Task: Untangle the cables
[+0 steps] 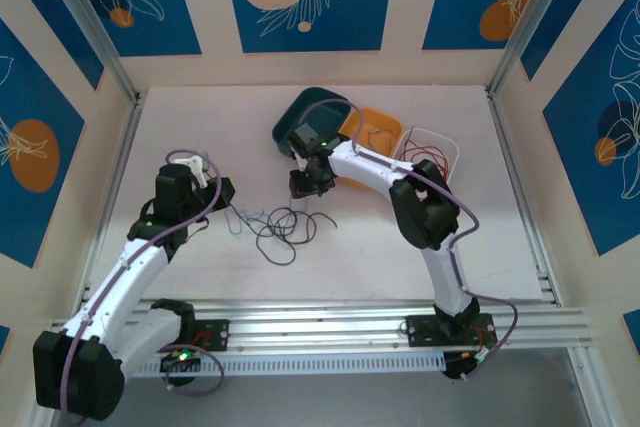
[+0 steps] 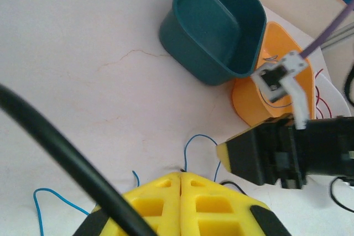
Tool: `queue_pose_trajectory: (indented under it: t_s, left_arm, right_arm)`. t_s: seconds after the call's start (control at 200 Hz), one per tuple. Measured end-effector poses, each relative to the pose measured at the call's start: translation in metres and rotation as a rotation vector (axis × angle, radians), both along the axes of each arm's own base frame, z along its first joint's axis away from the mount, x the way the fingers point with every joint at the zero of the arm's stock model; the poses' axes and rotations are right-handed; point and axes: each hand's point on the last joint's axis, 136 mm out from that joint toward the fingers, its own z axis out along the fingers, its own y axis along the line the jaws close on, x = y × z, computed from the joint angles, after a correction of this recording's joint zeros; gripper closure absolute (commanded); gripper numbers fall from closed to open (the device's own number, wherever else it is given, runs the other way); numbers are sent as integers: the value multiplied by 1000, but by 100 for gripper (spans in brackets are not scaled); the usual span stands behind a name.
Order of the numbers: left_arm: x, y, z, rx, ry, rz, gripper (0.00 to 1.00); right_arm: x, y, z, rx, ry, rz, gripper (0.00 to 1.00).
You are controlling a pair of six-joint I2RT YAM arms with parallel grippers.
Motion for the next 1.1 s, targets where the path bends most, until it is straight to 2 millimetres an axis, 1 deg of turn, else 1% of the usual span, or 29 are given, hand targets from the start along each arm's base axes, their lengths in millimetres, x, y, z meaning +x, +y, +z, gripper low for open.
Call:
queue_pose_trajectory:
  t_s: [0.075, 0.115, 0.28, 0.385, 0.54, 0.61, 0.65, 0.695, 0.74, 0.83, 0.915, 0.975, 1.05, 1.1]
  left_arm:
    - [0, 0, -1, 1, 4, 0, 100]
    - [0, 0, -2, 1, 6, 0, 100]
    - [0, 0, -4, 2, 12, 0, 100]
    - [0, 0, -5, 3, 15, 0, 100]
    - [0, 0, -5, 3, 15, 0, 100]
    - [0, 0, -5, 3, 14, 0, 100]
    - [0, 0, -5, 3, 15, 0, 100]
    - [0, 0, -5, 4, 14, 0, 100]
    - [0, 0, -6, 4, 15, 0, 100]
    - [-1, 1, -8, 6, 21, 3, 100]
    - [-1, 3, -11, 13, 25, 12, 100]
    - [-1, 5, -14, 21, 31, 24, 100]
    - [0, 8, -21, 32, 48, 41, 100]
    - [0, 9, -29, 38, 67, 50, 100]
  right_arm:
    - [1, 0, 9, 15, -19, -10, 63]
    - [4, 0, 11, 22, -24, -17, 63]
    - [3, -1, 6, 29, -13, -19, 63]
    - [3, 1, 1, 28, -5, -17, 63]
    - [3, -1, -21, 3, 27, -22, 64]
    - [2, -3, -32, -12, 45, -24, 68]
    - [2, -4, -36, -16, 54, -25, 74]
    - [1, -4, -40, -22, 62, -19, 82]
    - [0, -5, -41, -27, 65, -23, 89]
    - [3, -4, -36, -20, 59, -21, 98]
    - [7, -1, -28, -20, 41, -18, 100]
    - [7, 1, -18, -24, 19, -10, 100]
    - [5, 2, 5, -27, -20, 5, 100]
    - [4, 5, 30, -21, -66, 20, 100]
